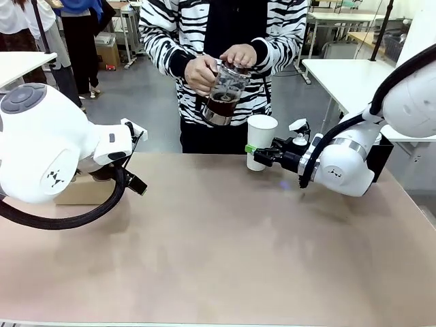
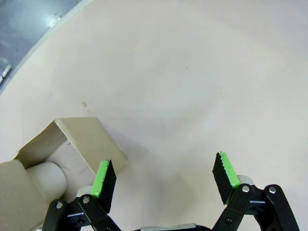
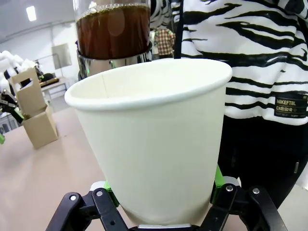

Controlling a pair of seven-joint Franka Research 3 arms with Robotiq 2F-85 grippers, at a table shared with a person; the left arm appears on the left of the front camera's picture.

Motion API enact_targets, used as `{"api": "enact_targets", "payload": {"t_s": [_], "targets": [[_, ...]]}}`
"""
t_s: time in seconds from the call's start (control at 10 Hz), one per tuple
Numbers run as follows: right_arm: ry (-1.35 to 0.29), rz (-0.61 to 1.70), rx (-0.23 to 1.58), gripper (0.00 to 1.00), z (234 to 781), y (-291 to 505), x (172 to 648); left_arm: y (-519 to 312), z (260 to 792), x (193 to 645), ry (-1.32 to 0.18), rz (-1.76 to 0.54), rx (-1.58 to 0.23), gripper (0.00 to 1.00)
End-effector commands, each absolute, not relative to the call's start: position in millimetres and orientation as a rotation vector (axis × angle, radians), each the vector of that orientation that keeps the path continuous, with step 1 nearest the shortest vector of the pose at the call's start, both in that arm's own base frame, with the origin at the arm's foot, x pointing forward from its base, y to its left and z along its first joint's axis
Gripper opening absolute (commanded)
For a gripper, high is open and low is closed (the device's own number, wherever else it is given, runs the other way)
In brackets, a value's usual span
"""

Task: Pour a drink into a cup and package it in a carrier.
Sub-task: When a person places the Paper Cup Lid on the 600 ml Paper Cup , lift the 600 ml Paper Cup.

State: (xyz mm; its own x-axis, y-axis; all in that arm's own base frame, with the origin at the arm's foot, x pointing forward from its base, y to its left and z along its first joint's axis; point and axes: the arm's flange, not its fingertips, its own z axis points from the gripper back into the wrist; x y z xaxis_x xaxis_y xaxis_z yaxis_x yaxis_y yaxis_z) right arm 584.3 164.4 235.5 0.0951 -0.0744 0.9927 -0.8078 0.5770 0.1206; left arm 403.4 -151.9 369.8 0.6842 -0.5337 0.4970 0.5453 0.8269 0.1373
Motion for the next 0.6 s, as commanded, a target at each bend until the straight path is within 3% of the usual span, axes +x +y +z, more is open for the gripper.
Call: {"api": "enact_targets", "payload": {"t_s": [0.0,0.5], "targets": [[-1.392,0.645,0.823,0.80,239.4,166.5,583.8,-151.7,370.2,403.2,-0.551,-0.604,-0.024,1.00],[-1.392,0.645,0.823,0.80,239.4,166.5,583.8,-151.7,370.2,403.2,-0.551,-0.604,-0.024,1.00]]}}
